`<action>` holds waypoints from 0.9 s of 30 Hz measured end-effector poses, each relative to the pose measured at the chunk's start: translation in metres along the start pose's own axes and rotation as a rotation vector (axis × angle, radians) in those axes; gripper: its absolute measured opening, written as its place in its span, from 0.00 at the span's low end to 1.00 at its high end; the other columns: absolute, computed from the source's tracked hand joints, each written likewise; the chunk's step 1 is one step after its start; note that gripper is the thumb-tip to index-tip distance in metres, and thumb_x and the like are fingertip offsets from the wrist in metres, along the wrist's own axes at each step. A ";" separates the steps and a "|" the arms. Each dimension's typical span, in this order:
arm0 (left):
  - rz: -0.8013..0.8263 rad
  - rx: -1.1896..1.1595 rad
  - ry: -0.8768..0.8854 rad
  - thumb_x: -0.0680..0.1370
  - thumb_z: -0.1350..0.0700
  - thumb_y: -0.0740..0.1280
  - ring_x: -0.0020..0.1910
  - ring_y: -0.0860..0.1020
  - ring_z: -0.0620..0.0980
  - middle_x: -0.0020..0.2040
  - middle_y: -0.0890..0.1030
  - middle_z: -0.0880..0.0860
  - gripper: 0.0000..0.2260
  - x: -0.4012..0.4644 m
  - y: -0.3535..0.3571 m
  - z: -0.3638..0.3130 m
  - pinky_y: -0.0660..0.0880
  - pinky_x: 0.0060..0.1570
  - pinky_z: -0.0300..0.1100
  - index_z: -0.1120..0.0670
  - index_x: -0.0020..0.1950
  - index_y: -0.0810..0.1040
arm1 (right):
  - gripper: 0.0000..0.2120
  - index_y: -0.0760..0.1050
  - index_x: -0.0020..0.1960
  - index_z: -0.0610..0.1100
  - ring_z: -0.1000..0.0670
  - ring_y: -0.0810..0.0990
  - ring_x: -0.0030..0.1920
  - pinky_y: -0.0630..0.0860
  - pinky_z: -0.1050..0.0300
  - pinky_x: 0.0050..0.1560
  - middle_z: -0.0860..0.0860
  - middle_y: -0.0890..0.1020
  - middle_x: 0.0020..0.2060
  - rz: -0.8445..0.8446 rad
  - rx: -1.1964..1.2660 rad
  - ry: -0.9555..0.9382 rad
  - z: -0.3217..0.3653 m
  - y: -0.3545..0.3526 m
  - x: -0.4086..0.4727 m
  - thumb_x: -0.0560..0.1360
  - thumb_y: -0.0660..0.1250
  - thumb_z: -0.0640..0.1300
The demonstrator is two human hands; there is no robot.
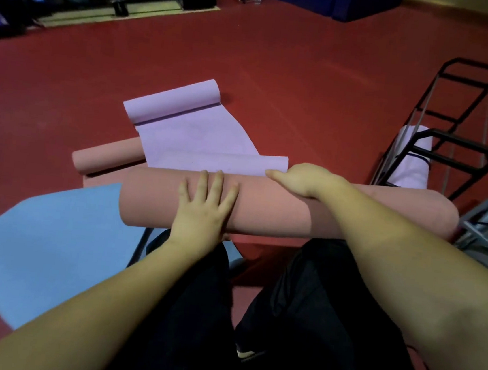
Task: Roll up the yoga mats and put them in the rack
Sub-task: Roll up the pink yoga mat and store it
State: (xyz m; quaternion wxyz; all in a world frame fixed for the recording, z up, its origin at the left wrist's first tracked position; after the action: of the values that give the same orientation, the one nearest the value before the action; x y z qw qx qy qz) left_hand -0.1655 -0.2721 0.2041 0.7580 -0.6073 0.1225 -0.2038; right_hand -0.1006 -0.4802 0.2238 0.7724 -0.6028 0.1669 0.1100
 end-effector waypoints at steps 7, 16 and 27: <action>0.001 0.009 0.003 0.59 0.37 0.77 0.68 0.68 0.68 0.70 0.69 0.65 0.49 0.007 -0.006 0.002 0.64 0.62 0.72 0.54 0.75 0.63 | 0.39 0.72 0.71 0.41 0.41 0.69 0.70 0.64 0.49 0.66 0.41 0.70 0.72 0.044 -0.026 0.017 0.000 -0.004 -0.005 0.78 0.47 0.69; -0.016 -0.008 0.086 0.61 0.29 0.68 0.68 0.68 0.61 0.73 0.67 0.59 0.50 -0.016 -0.053 0.014 0.65 0.64 0.63 0.49 0.77 0.58 | 0.34 0.69 0.73 0.50 0.45 0.70 0.70 0.65 0.50 0.63 0.47 0.68 0.74 0.207 0.042 0.012 0.006 -0.010 -0.019 0.77 0.52 0.69; 0.241 -0.150 0.172 0.60 0.28 0.71 0.68 0.65 0.54 0.72 0.67 0.49 0.53 -0.002 -0.057 0.018 0.62 0.68 0.55 0.45 0.79 0.54 | 0.25 0.79 0.59 0.43 0.44 0.74 0.53 0.66 0.54 0.50 0.43 0.79 0.60 -0.024 -0.097 -0.131 0.016 -0.011 -0.034 0.83 0.51 0.58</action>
State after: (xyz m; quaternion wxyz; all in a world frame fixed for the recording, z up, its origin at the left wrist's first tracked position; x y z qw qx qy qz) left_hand -0.1686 -0.2656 0.2631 0.7162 -0.6235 0.2737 -0.1530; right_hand -0.1260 -0.4669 0.2508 0.7529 -0.6329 0.1031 0.1480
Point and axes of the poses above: each hand's wrist, its own x-axis towards the middle knuckle, its own y-axis out of the palm, z = x × y, the point moved 7 cm from there along x, towards the middle knuckle
